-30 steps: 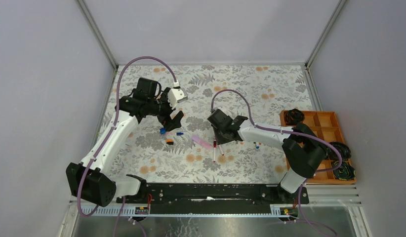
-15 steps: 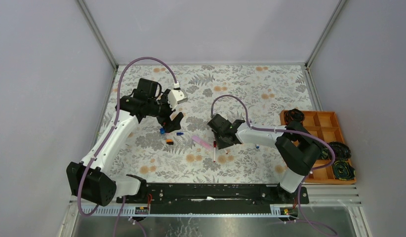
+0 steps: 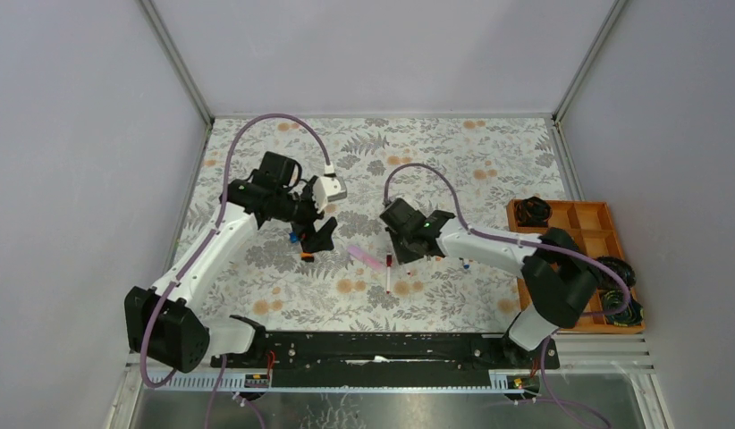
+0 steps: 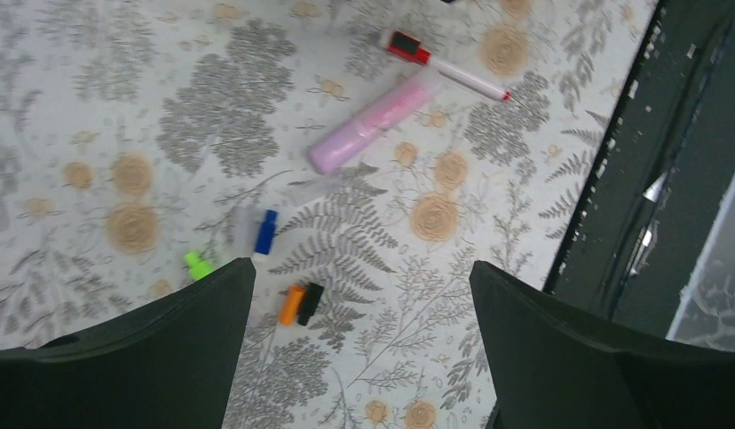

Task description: Open the pen caps

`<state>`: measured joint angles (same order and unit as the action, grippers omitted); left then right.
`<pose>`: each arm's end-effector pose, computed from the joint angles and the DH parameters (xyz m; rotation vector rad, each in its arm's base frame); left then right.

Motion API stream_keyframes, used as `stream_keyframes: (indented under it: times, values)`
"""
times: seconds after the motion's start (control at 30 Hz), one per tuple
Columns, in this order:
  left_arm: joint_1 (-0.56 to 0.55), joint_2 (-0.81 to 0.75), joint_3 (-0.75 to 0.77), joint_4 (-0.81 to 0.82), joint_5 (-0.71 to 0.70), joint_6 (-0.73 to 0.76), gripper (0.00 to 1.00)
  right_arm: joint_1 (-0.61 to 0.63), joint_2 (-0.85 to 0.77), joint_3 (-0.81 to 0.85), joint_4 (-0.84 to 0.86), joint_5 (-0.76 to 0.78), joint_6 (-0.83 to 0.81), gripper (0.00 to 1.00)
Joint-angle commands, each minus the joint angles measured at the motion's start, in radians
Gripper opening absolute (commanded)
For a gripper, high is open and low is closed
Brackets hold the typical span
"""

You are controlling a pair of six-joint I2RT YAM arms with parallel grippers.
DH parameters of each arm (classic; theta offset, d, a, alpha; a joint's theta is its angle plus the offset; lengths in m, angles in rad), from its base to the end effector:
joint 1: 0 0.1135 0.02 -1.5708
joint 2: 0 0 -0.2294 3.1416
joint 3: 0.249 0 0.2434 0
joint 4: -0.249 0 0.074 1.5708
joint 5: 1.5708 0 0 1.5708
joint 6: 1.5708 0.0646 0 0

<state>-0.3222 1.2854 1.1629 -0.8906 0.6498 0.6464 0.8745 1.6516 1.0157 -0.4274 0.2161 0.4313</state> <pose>0.2373 -0.1204 0.2579 1.3278 2.0247 -0.6898 0.2226 0.2447 0.1305 -0.5009 2.5569 0.1859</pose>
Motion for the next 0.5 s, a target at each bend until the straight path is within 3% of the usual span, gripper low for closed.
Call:
stream_keyframes:
  times: [0.0, 0.17, 0.33, 0.47]
  values:
    - [-0.045, -0.007, -0.044, -0.007, 0.062, 0.051, 0.99, -0.058, -0.166, 0.071, -0.028, -0.235, -0.048, 0.00]
    - [-0.077, -0.012, -0.033, -0.027, 0.141, 0.121, 0.99, -0.150, -0.238, 0.068, 0.017, -0.754, -0.065, 0.00]
    - [-0.128, -0.014, -0.042, -0.052, 0.172, 0.211, 0.99, -0.152, -0.187, 0.140, -0.037, -1.041, -0.103, 0.00]
    - [-0.128, -0.008, -0.028, -0.063, 0.198, 0.240, 0.98, -0.152, -0.141, 0.165, -0.040, -1.162, -0.113, 0.00]
